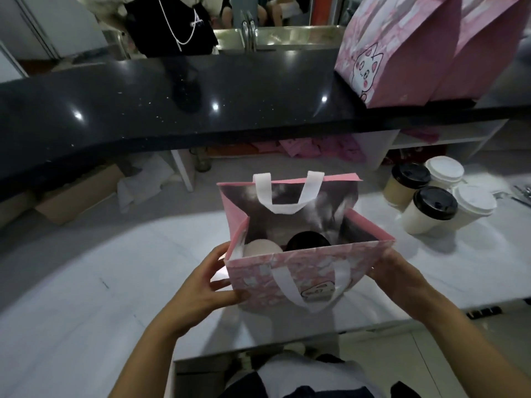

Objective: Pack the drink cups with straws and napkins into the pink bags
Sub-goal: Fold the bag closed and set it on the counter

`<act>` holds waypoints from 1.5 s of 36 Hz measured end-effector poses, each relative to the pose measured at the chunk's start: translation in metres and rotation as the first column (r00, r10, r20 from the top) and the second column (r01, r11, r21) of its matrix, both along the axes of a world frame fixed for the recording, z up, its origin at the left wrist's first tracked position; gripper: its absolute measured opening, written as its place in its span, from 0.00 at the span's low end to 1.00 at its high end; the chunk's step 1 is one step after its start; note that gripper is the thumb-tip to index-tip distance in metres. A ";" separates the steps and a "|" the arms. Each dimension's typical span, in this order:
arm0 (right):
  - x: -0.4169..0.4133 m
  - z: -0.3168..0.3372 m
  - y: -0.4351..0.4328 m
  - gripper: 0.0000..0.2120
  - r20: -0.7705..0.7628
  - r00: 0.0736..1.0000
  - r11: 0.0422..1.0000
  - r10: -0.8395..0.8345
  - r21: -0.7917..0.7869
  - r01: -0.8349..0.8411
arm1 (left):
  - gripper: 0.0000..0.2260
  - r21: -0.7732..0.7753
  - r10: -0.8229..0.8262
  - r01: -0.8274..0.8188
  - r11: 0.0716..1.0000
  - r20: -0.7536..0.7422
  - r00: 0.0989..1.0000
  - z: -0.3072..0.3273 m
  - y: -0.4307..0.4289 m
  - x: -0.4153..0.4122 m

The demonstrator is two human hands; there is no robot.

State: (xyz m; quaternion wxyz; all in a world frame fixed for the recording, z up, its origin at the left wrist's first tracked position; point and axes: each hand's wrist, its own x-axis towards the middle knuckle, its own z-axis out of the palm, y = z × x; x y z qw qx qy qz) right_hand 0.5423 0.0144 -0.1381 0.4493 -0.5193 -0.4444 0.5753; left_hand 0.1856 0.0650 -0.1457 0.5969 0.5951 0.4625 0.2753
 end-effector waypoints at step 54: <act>-0.002 0.029 0.094 0.13 0.043 0.945 0.917 -0.326 0.259 0.304 | 0.07 0.129 0.397 -0.427 0.895 0.208 0.894 0.029 0.079 0.035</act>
